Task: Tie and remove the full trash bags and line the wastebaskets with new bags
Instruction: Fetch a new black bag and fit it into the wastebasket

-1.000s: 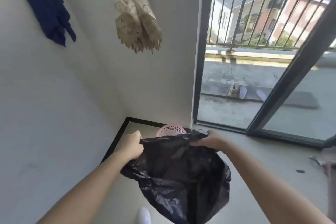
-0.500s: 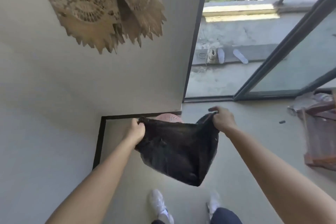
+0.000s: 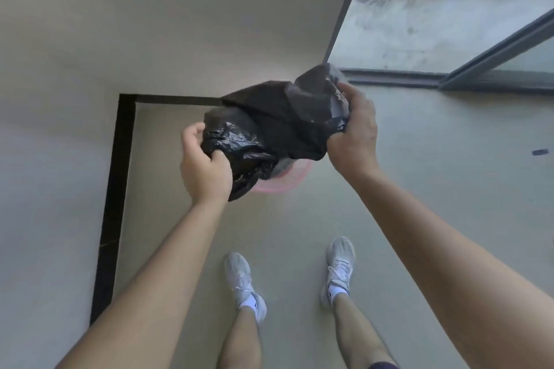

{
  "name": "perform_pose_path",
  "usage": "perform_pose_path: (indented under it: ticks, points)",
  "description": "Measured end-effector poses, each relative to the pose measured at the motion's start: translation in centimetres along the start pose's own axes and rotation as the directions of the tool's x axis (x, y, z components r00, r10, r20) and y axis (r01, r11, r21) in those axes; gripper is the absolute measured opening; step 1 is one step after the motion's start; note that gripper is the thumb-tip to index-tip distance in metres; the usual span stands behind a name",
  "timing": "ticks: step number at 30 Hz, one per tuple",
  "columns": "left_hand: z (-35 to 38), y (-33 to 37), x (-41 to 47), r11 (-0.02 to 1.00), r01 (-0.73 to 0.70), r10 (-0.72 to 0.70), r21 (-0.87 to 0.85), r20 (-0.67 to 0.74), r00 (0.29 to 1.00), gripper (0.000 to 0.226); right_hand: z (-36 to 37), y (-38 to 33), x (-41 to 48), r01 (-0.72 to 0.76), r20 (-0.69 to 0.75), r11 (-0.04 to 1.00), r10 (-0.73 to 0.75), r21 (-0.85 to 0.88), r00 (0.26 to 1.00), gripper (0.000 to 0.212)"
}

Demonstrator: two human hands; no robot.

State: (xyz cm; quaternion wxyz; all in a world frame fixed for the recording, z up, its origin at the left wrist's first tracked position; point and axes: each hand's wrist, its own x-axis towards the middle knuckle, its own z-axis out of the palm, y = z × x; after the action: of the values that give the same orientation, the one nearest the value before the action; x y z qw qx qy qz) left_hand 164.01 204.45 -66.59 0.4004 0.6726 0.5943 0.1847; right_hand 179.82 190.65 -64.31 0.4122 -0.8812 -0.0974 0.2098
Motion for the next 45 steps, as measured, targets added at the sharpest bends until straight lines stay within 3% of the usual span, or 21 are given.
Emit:
perform_pose_path:
  ticks: [3,5,8,12,15,17,18,21,23,25,27,30,32,36,39,42,45]
  points:
    - [4.1,-8.8,-0.4,0.962,0.064,-0.074,0.267,0.030,0.997,0.048,4.8,8.3,-0.4,-0.052,0.196,0.990,0.078,-0.135,0.977,0.087]
    - [5.8,-13.8,-1.1,0.913,0.037,-0.091,0.407,0.115,0.989,0.048,7.6,13.4,-1.3,-0.064,0.366,0.973,0.145,-0.224,0.919,0.082]
    - [7.2,-18.6,-1.6,0.886,-0.054,-0.083,0.461,0.273,0.959,0.049,10.8,18.5,-2.7,0.000,0.521,0.946,0.179,-0.325,0.834,0.074]
    - [8.0,-19.8,-1.2,0.879,-0.136,-0.032,0.457,0.339,0.940,0.053,12.8,19.5,-2.9,-0.011,0.498,0.945,0.182,-0.327,0.848,0.068]
    - [8.7,-18.9,0.1,0.932,0.041,-0.206,0.359,0.434,0.877,0.070,13.1,18.4,-1.8,-0.087,0.468,0.945,0.234,-0.315,0.852,0.070]
    - [9.4,-18.3,1.1,0.952,0.169,-0.281,0.255,0.513,0.811,0.062,13.4,17.6,-0.7,-0.072,0.478,0.948,0.221,-0.311,0.850,0.073]
    - [9.9,-17.9,1.7,0.955,0.155,-0.271,0.254,0.525,0.807,0.059,13.7,17.2,0.1,-0.050,0.485,0.949,0.204,-0.311,0.850,0.073]
    - [11.9,-17.5,4.6,0.942,0.015,-0.197,0.337,0.514,0.835,0.065,15.2,16.7,3.0,0.028,0.498,0.944,0.148,-0.329,0.854,0.072]
    - [14.0,-17.9,6.9,0.919,-0.025,-0.208,0.393,0.538,0.817,0.069,16.7,17.1,5.0,0.129,0.524,0.921,0.090,-0.366,0.847,0.081]
    - [16.3,-18.6,8.9,0.887,-0.053,-0.245,0.458,0.565,0.788,0.064,18.7,18.4,7.2,0.291,0.581,0.837,0.039,-0.463,0.813,0.083]
    - [18.6,-19.3,10.6,0.826,-0.171,-0.241,0.538,0.610,0.755,0.045,20.7,19.9,9.5,0.440,0.636,0.706,0.020,-0.556,0.771,0.078]
    - [21.7,-20.9,12.9,0.620,-0.462,-0.185,0.634,0.690,0.700,0.016,23.3,21.4,12.3,0.549,0.710,0.553,0.114,-0.627,0.695,0.070]
    - [23.7,-22.5,14.5,0.485,-0.591,-0.188,0.644,0.737,0.649,0.016,24.3,22.2,13.8,0.596,0.730,0.455,0.209,-0.662,0.651,0.060]
    - [26.5,-25.0,17.1,0.265,-0.709,-0.286,0.654,0.755,0.590,0.031,26.3,23.6,16.2,0.650,0.708,0.280,0.278,-0.706,0.649,0.051]
    - [27.8,-25.3,17.6,0.124,-0.757,-0.303,0.642,0.751,0.587,0.033,28.3,25.1,17.2,0.678,0.691,0.185,0.361,-0.712,0.627,0.026]
    - [27.1,-25.0,17.5,0.116,-0.751,-0.244,0.650,0.751,0.613,0.034,27.8,25.2,16.8,0.655,0.683,0.217,0.364,-0.723,0.633,0.023]
    - [24.8,-24.0,16.8,0.254,-0.734,-0.198,0.630,0.777,0.598,0.047,25.6,24.3,15.5,0.658,0.730,0.317,0.261,-0.683,0.632,0.021]
